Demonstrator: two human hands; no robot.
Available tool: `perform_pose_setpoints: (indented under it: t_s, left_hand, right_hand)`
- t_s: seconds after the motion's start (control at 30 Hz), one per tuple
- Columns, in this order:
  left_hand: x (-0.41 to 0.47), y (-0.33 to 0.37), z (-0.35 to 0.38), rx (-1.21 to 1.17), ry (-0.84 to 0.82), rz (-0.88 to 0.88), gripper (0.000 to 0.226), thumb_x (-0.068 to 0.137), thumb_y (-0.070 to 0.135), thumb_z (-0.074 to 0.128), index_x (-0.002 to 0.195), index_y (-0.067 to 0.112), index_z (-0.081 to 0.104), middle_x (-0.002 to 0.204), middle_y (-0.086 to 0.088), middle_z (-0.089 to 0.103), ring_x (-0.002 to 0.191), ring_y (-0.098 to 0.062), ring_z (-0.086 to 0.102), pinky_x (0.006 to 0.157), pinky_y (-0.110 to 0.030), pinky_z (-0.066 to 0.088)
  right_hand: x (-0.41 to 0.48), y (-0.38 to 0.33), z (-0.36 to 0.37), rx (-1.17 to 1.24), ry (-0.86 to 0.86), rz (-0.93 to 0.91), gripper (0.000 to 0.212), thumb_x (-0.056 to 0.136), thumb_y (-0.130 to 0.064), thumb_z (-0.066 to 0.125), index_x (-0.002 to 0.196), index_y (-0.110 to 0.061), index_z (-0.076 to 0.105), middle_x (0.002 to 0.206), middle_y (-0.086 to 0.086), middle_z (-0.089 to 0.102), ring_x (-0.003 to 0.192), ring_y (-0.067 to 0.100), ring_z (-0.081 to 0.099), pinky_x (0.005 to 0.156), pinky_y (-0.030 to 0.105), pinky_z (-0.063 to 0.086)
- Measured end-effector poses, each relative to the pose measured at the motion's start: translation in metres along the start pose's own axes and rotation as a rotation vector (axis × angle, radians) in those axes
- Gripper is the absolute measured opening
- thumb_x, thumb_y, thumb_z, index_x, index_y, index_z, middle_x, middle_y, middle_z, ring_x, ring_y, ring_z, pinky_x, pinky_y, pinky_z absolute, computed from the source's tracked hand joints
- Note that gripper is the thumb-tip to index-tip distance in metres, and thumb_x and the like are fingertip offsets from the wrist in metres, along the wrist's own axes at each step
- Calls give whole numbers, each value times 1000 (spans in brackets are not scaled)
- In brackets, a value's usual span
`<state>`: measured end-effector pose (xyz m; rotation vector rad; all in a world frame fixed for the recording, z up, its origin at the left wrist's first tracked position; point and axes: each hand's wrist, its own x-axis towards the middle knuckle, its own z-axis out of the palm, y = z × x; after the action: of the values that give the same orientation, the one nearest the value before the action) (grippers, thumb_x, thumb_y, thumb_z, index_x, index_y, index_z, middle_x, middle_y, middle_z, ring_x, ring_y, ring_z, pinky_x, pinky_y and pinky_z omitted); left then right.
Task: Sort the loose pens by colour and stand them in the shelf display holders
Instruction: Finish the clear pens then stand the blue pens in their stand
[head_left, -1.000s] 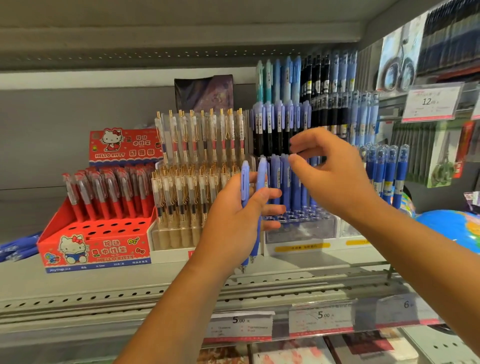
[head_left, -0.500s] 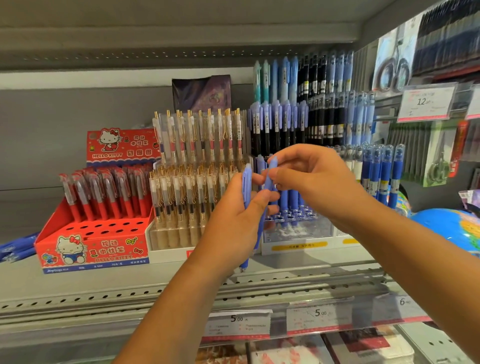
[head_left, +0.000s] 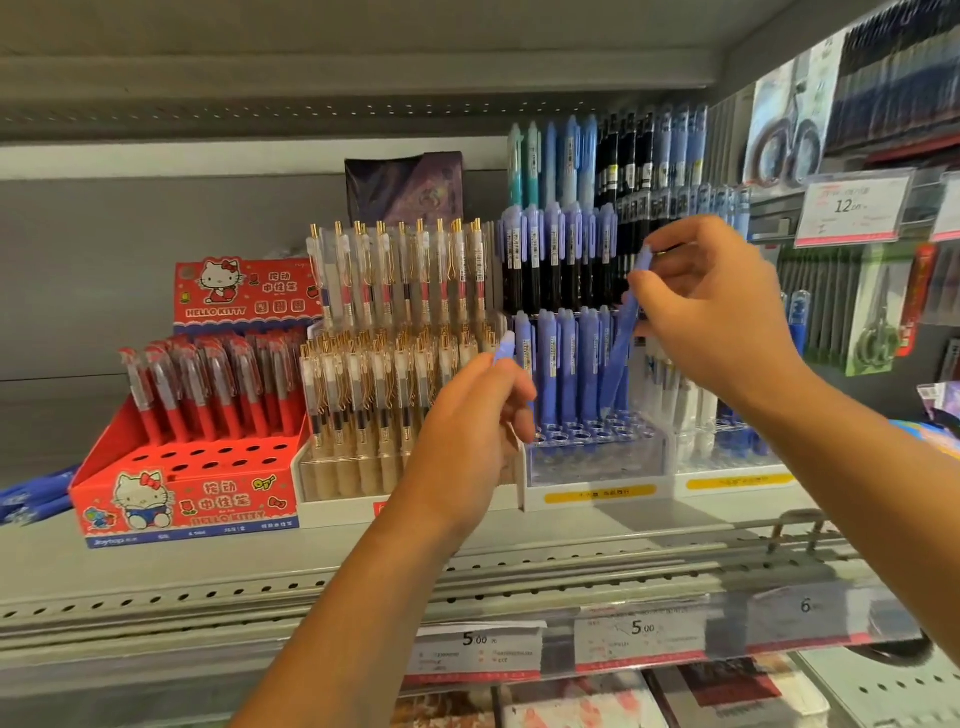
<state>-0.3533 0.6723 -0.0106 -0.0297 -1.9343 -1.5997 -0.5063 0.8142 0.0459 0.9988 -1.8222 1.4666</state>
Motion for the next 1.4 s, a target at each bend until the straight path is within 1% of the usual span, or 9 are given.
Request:
perform_pose_setpoints:
  t_s: [0.17,0.4,0.53,0.73,0.87,1.03,1.23,1.3,1.4]
  left_hand:
    - [0,1,0,-1,54,-1,38,104,20,30,75,14,54,63,-1,49,45,-5,39,46,-19,33]
    - [1,0,1,174,82,28,20,99,23,53,86,15,66,78,-8,61,64,-8,53,70,-34,52]
    - [1,-2,2,163,107,68,14,97,27,58,91,28,71,75,9,65,76,-15,62,84,-45,58]
    - [2,-3,3,175,108,125,11,95,22,64,93,31,70,83,4,69,80,-20,66,75,-42,59]
    - [2,-5,2,170,111,135,9,93,22,67,93,30,71,83,4,70,75,-16,65,73,-38,60]
    - [3,-6,2,163,110,150,11,91,20,69,92,31,71,85,-2,71,77,-28,67,68,-37,61]
    - [3,-6,2,126,113,121,26,84,19,75,107,30,68,80,-2,68,79,-32,69,69,-52,61]
    - [3,-5,2,91,127,91,29,81,20,77,103,33,63,83,-5,69,80,-36,69,64,-57,59]
    - [1,-4,1,113,138,105,25,81,16,78,90,32,60,82,-1,70,75,-33,70,60,-56,60]
  right_hand:
    - [1,8,7,-150,18,-79,16,94,-18,64,105,-23,52,80,-10,60,73,0,60,61,14,49]
    - [-1,13,14,-288,-101,-80,14,95,-19,63,106,-19,55,81,-3,65,73,5,60,67,27,52]
    - [-7,18,19,-431,-230,-62,25,95,-19,64,117,-11,56,82,7,65,73,22,58,73,41,53]
    - [-7,18,20,-481,-282,-22,30,96,-16,63,123,-11,50,73,8,60,64,18,56,59,37,45]
    - [-10,11,17,-535,-330,5,35,98,-23,60,128,-14,44,75,11,63,65,26,59,62,47,54]
    - [-18,-7,10,-717,-240,-133,33,98,-36,53,123,-16,45,72,3,62,64,27,59,55,41,52]
    - [-29,-49,10,-133,-327,8,10,87,-39,66,88,-32,60,67,-9,67,60,2,65,52,21,50]
    - [-37,-54,15,-105,-363,-1,14,83,-40,71,85,-32,60,70,-16,68,61,-4,63,48,12,47]
    - [-46,-55,20,-112,-360,-18,19,79,-38,76,84,-30,59,69,-12,66,65,-4,62,55,17,52]
